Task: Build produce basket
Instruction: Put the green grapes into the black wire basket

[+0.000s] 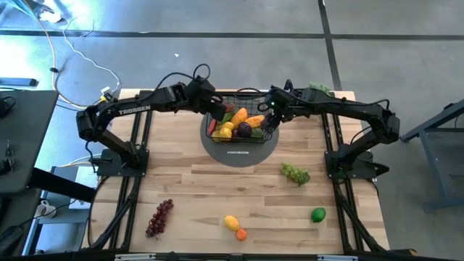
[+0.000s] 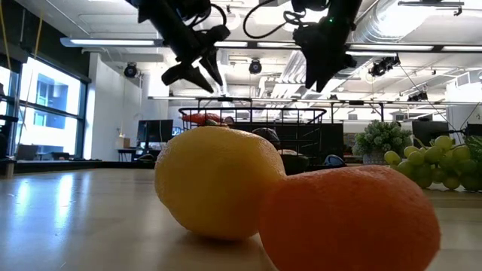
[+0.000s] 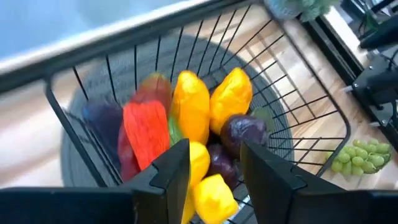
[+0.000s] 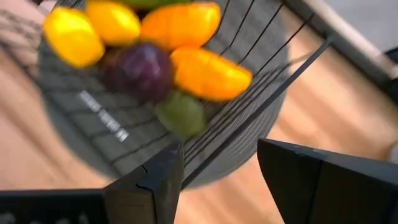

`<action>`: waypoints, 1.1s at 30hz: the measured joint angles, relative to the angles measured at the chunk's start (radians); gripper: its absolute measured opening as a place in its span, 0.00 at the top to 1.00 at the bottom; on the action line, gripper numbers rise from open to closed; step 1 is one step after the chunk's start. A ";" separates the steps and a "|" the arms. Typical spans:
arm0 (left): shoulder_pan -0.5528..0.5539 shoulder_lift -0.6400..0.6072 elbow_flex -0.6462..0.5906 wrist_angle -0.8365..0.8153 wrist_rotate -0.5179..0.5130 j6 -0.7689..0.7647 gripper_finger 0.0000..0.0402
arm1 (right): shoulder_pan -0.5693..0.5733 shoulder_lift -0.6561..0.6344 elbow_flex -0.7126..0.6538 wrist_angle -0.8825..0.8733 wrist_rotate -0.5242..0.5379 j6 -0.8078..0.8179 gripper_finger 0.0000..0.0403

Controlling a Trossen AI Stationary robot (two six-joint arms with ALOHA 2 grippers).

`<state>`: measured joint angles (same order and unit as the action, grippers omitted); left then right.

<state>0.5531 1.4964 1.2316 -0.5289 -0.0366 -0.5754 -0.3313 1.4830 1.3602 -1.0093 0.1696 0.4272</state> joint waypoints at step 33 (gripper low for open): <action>0.122 -0.154 0.039 -0.051 0.079 0.247 0.67 | 0.287 0.002 0.000 -0.417 -0.276 0.228 0.39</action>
<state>0.6746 1.3422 1.2708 -0.5797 0.0422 -0.3279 -0.0443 1.4849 1.3602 -1.4267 -0.1066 0.6553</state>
